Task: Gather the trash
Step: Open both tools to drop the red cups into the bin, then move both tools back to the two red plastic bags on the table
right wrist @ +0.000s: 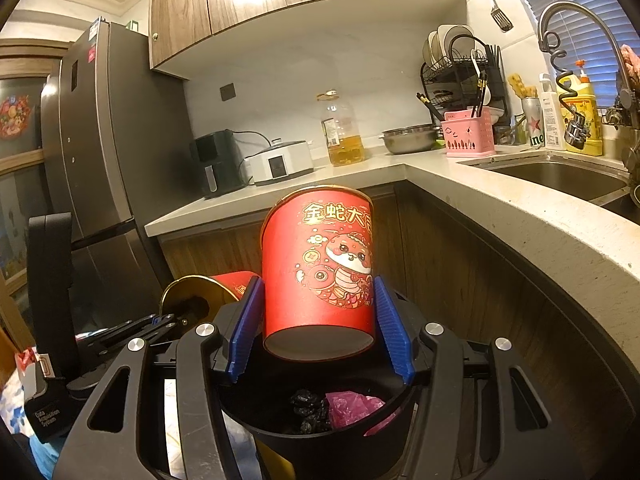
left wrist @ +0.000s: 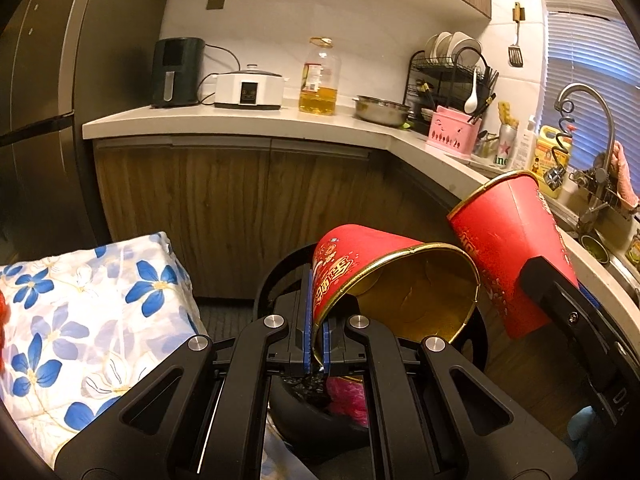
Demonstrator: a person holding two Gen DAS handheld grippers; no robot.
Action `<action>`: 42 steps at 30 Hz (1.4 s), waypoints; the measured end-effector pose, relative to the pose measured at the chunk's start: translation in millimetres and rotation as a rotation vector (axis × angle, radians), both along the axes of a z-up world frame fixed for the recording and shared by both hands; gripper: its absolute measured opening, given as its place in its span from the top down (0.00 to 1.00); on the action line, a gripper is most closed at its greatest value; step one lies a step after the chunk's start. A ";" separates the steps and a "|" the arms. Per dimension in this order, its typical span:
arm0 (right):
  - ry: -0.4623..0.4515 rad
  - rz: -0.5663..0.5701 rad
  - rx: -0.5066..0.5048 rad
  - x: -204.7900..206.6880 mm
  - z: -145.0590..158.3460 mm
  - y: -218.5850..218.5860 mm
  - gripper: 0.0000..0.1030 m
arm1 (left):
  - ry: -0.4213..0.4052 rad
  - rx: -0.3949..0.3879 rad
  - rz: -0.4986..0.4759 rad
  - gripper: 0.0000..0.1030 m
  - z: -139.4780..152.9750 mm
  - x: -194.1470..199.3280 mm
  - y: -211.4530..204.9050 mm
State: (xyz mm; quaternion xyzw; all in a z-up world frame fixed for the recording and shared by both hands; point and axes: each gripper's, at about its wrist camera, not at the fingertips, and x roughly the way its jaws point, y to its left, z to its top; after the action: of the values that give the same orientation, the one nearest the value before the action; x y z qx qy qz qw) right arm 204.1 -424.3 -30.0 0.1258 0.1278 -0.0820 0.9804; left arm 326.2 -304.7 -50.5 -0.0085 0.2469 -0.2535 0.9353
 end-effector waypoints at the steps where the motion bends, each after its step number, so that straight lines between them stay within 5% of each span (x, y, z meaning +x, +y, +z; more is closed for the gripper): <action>1: 0.001 -0.001 0.001 0.6 -0.4 0.1 0.46 | 0.003 0.001 -0.002 0.97 -0.6 0.6 0.1; 3: 0.002 -0.002 0.001 1.1 -0.4 0.3 0.46 | 0.013 0.007 -0.007 0.92 -2.8 2.4 -0.3; 7: 0.005 -0.003 0.004 1.8 -1.1 -0.9 0.46 | 0.017 -0.001 0.000 0.59 -4.5 3.6 1.5; 12: 0.015 -0.006 0.008 5.9 -3.7 -1.9 0.45 | 0.012 -0.023 -0.007 0.37 -3.6 0.6 7.8; 16: 0.021 -0.005 0.017 8.0 -5.1 -1.8 0.45 | 0.002 0.018 -0.026 0.32 -6.1 -3.2 3.1; 23: 0.027 -0.006 0.015 10.4 -5.8 -2.1 0.44 | 0.015 -0.025 0.004 0.23 -6.0 -6.6 22.7; 27: 0.013 0.001 0.019 11.6 -6.5 -1.4 0.29 | 0.006 -0.060 0.044 0.16 -2.1 -14.5 44.9; 42: 0.015 0.031 0.013 -12.8 -3.8 27.9 0.20 | -0.073 -0.011 0.165 0.07 13.7 -58.5 91.7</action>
State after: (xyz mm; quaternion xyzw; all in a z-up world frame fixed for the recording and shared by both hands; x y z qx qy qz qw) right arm 191.3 -396.4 -33.8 0.1293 0.1376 -0.0667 0.9797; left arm 267.7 -212.9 -36.8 -0.0247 0.2098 -0.1769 0.9613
